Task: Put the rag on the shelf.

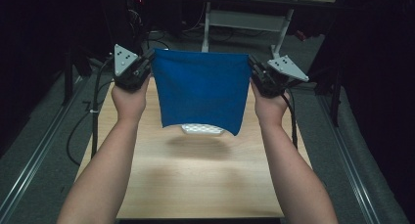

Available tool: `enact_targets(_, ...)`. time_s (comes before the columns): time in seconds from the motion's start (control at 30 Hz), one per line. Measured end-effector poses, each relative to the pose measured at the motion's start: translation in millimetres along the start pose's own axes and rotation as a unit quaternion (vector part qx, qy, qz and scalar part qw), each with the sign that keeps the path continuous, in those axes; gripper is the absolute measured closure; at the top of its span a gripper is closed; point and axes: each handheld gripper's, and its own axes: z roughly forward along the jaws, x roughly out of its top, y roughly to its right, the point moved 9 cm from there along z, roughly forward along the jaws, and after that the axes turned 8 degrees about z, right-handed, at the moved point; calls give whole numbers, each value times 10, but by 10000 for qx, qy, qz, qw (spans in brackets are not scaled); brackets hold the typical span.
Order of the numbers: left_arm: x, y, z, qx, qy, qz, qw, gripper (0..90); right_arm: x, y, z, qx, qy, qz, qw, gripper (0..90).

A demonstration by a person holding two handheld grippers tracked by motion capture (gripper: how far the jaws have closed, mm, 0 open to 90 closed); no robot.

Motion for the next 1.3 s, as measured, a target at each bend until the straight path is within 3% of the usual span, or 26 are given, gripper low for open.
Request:
enact_targets(0.13,-49,-33,107,42,-87,-21,10000,889,-22,36,137,-93,-127,-133,9998,877)
enact_targets(0.33,-195,-45,323,-84,-312,23,9995,889,-84,203,392,-242,-395,-150,9988,876)
enact_targets(0.53,-348,-92,477,-133,-519,-4,9986,889,-144,263,530,-202,-515,-195,9983,876)
enact_targets(0.6,-504,-102,549,-144,-735,-1,9972,889,-252,272,600,-227,-706,-397,9965,876)
enact_targets(0.63,-504,-102,549,-144,-735,-1,9972,889,-301,277,622,-235,-775,-398,9959,876)
enact_targets(0.7,-738,-59,607,-246,-928,-61,9954,889,-404,299,654,-235,-885,-426,9949,876)
enact_targets(0.73,-738,-59,607,-246,-928,-61,9954,889,-476,319,668,-245,-957,-437,9942,875)
enact_targets(0.8,-943,-14,629,-307,-1076,-187,9936,889,-586,336,686,-239,-1076,-475,9928,876)
enact_targets(0.87,-1026,11,632,-337,-1138,-203,9927,889,-645,347,695,-237,-1127,-498,9921,876)
enact_targets(0.9,-1136,45,630,-352,-1206,-209,9919,889,-771,366,702,-229,-1251,-472,9908,876)
enact_targets(0.93,-1136,45,630,-352,-1206,-209,9919,889,-771,366,702,-229,-1251,-472,9908,876)
enact_targets(0.97,-1225,68,630,-394,-1323,-255,9901,889,-868,373,707,-198,-1322,-452,9900,876)
enact_targets(1.07,-1293,101,618,-399,-1304,-263,9903,889,-1007,396,698,-171,-1407,-375,9892,876)
enact_targets(1.3,-1545,215,591,-521,-1495,-403,9866,889,-1294,452,661,-175,-1567,-168,9873,876)
